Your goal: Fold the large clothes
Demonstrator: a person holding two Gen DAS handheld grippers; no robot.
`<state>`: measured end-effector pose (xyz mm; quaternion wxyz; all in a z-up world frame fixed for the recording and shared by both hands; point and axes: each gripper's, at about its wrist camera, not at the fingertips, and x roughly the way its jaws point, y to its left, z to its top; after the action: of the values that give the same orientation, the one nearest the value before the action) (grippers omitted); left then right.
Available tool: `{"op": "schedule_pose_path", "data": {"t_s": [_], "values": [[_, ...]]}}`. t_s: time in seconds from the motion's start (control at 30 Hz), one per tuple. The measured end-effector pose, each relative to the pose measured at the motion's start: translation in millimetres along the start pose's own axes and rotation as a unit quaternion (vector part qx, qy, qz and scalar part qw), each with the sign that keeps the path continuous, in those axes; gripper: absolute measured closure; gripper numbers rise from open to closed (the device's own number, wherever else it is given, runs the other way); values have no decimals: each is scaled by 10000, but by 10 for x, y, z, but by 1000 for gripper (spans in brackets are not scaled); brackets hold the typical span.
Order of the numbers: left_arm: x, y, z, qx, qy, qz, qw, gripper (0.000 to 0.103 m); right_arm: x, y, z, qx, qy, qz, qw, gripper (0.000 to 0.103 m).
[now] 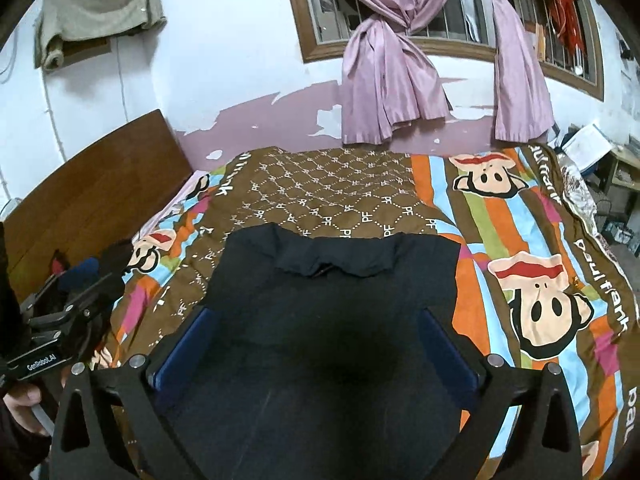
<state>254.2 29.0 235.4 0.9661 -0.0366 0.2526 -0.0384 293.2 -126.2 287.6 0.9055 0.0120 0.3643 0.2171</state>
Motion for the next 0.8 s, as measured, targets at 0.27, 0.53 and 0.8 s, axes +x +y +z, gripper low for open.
{"op": "schedule_pose_path", "data": {"t_s": [0.27,0.53,0.8], "values": [[-328,-27,-334,78,-19,29,10000,9,-181,115,-456,-291,-124,30,9995,0],[-431,-21,-777,78,123,-6,9999,9,-283,180,-939,-473,-372,16,9982,0],[-439,49,-1343,342,335,-54,9988,9,-192,332,-1409,-944,-253,-22,9952,0]]}}
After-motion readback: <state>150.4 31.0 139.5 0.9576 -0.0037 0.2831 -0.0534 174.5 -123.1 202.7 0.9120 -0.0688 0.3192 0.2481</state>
